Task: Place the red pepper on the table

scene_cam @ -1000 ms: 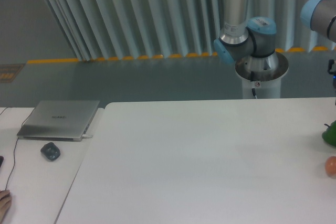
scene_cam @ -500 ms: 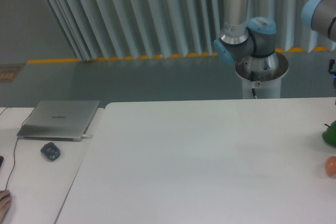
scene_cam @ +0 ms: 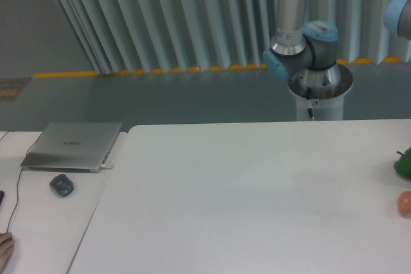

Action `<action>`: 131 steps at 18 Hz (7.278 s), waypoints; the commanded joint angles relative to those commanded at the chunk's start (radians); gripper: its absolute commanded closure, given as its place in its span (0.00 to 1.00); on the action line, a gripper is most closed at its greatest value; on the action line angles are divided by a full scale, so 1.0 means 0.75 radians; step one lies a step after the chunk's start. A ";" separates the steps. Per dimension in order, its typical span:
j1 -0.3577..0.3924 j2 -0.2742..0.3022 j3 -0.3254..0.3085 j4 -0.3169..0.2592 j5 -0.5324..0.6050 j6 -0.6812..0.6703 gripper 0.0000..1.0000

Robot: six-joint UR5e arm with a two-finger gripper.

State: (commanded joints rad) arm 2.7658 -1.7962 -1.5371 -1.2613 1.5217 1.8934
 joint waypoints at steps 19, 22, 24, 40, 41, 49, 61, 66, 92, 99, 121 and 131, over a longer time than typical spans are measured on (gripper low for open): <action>0.178 -0.329 0.156 0.356 -0.096 -0.033 0.00; 0.182 -0.364 0.156 0.409 -0.094 -0.048 0.00; 0.184 -0.381 0.156 0.422 -0.094 -0.052 0.00; 0.186 -0.497 0.151 0.573 -0.090 -0.099 0.00; 0.186 -0.503 0.151 0.573 -0.090 -0.101 0.00; 0.182 -0.520 0.162 0.573 -0.086 -0.119 0.68; 0.182 -0.228 0.115 0.336 -0.086 -0.188 0.94; 0.049 -0.084 0.039 0.240 -0.102 -0.419 0.90; -0.761 -0.291 -0.121 0.450 0.325 -1.363 0.81; -0.759 -0.291 -0.114 0.450 0.325 -1.355 0.03; -0.317 -0.062 0.053 -0.042 0.141 -0.267 0.00; -0.280 -0.119 0.047 -0.036 0.055 -0.031 0.00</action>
State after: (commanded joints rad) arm 2.5557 -1.8852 -1.5018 -1.2885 1.5631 1.8699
